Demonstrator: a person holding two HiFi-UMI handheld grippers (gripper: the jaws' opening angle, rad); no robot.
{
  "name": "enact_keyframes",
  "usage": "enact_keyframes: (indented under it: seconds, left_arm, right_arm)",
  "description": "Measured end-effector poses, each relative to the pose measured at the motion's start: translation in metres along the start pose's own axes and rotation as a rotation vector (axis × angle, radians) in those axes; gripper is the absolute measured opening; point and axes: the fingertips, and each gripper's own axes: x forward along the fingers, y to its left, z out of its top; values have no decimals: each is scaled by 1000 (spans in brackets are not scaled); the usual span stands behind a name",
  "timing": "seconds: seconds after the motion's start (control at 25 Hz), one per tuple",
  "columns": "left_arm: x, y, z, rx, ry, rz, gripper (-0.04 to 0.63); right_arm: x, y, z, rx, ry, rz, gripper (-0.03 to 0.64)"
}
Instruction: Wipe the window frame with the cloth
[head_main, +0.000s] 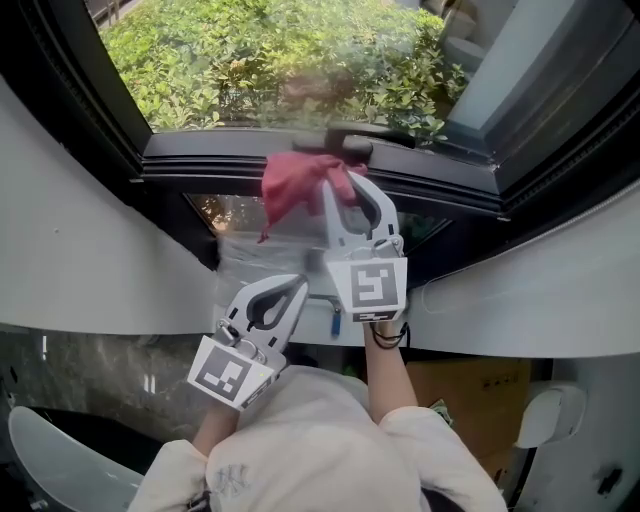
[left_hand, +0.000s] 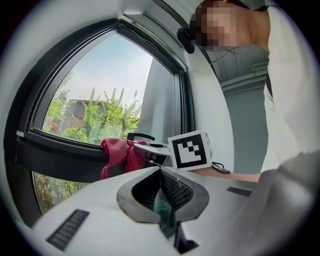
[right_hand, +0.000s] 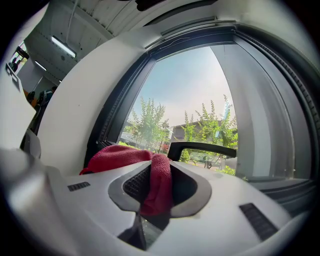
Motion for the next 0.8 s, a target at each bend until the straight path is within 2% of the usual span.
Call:
enact_keyframes:
  seconds: [0.8]
  left_arm:
    - [-9, -6, 1, -4, -9, 0, 11]
  right_arm:
    - [-9, -17, -5, -9, 19, -29, 94]
